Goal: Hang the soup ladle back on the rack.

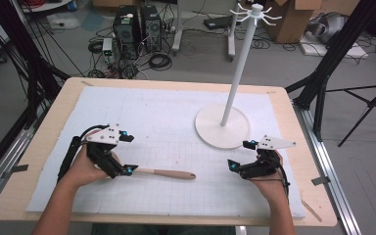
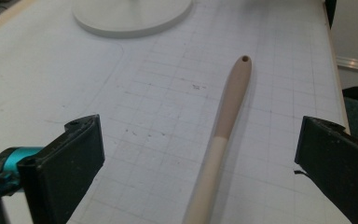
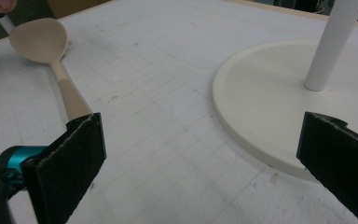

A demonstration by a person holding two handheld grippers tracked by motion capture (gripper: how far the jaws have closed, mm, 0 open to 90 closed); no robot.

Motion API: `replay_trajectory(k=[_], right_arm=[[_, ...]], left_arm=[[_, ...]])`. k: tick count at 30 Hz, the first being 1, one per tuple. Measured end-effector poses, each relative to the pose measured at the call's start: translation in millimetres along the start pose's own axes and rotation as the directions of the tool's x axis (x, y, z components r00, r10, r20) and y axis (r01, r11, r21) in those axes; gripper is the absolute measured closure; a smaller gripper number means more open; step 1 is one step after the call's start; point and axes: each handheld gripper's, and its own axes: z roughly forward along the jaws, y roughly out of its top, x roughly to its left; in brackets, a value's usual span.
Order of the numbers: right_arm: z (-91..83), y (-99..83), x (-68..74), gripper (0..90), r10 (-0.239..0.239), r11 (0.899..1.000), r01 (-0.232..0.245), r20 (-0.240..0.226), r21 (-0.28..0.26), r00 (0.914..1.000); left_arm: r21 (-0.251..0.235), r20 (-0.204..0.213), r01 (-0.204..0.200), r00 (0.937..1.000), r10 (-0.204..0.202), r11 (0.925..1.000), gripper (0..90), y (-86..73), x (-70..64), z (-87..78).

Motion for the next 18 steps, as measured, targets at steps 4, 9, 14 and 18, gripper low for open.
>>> replay_trajectory(k=[4,9,14,18], right_arm=[[1.4,-0.2,-0.3,0.3,0.001,1.000,-0.001,-0.003,0.003,1.0000],[3.4,-0.6,0.2,0.3,-0.006,1.000,0.006,-0.002,0.012,1.0000],[4.1,-0.9,0.1,0.3,-0.007,1.000,0.007,-0.004,0.012,1.0000],[4.5,-1.2,0.1,0.3,-0.006,1.000,0.006,-0.007,0.014,1.0000]], left_arm=[[0.050,0.021,-0.009,0.9997,0.008,0.9987,1.7,4.5,-1.1,14.2],[0.118,0.050,-0.031,0.9984,0.026,0.9925,1.7,10.3,-0.9,30.6],[0.170,0.083,-0.044,0.9961,0.030,0.9845,1.7,12.3,-2.1,46.3],[0.208,0.095,-0.044,0.9952,0.024,0.9773,1.7,11.3,-3.0,56.5]])
